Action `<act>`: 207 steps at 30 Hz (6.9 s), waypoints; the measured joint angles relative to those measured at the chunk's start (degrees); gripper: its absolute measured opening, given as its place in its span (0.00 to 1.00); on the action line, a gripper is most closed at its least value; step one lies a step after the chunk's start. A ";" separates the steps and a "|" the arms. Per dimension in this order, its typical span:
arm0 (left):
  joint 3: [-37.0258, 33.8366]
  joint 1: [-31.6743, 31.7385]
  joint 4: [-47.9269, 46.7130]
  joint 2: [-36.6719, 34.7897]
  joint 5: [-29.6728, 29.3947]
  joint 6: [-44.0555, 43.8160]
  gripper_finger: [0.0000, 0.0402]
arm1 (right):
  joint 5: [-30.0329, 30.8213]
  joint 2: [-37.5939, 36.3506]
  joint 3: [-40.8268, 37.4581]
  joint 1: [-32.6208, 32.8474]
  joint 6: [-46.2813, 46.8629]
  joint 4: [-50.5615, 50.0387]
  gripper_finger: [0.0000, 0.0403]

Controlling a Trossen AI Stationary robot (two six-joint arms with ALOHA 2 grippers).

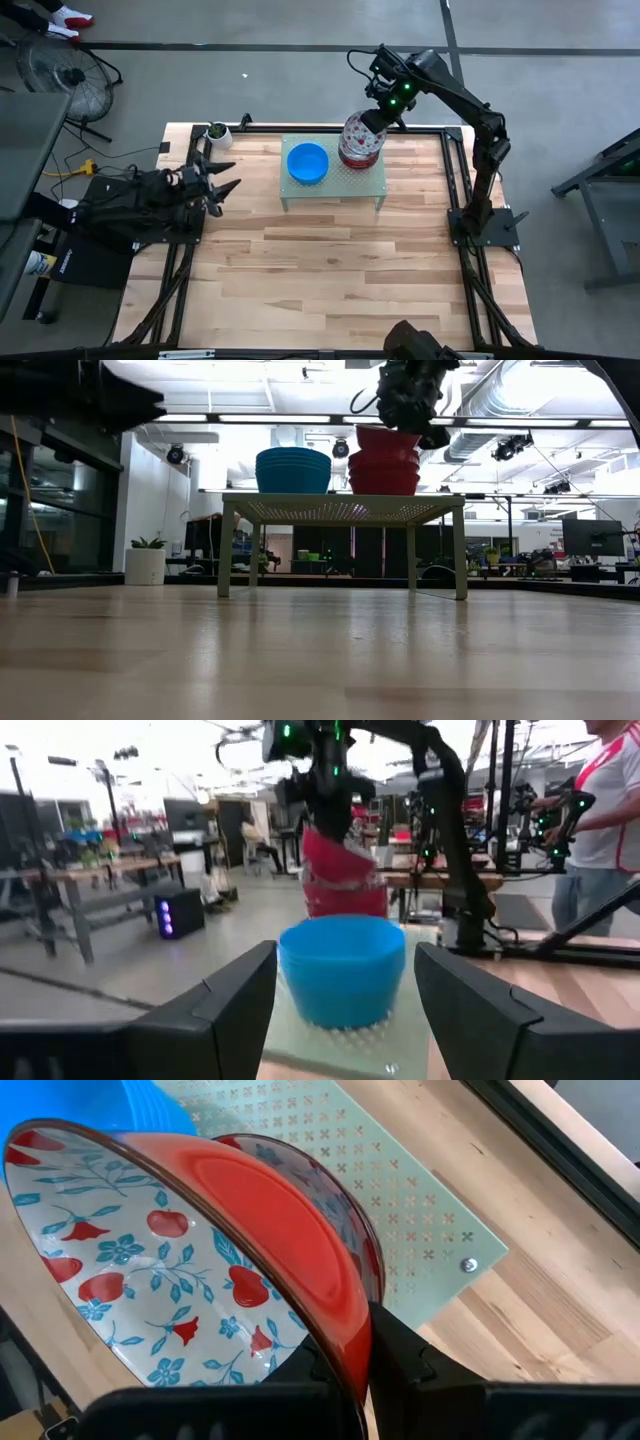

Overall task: Pick & Place Mini bowls
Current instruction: Stack the red bowl on top of the red bowls on the shelf

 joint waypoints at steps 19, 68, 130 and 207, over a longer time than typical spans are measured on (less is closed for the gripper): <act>-12.68 0.02 12.36 0.16 1.95 -6.15 0.58 | 1.35 0.31 -0.04 1.64 5.03 -1.32 0.03; -12.94 0.02 10.41 0.15 2.91 -6.08 0.58 | 4.96 1.01 -0.04 5.84 14.11 -2.09 0.16; -12.94 0.00 10.44 0.13 1.19 -6.44 0.58 | 15.06 -4.72 0.00 5.46 5.37 2.12 0.27; -12.96 0.00 8.79 0.74 1.78 -10.63 0.58 | -1.65 -36.73 -74.74 1.53 -6.22 97.86 0.00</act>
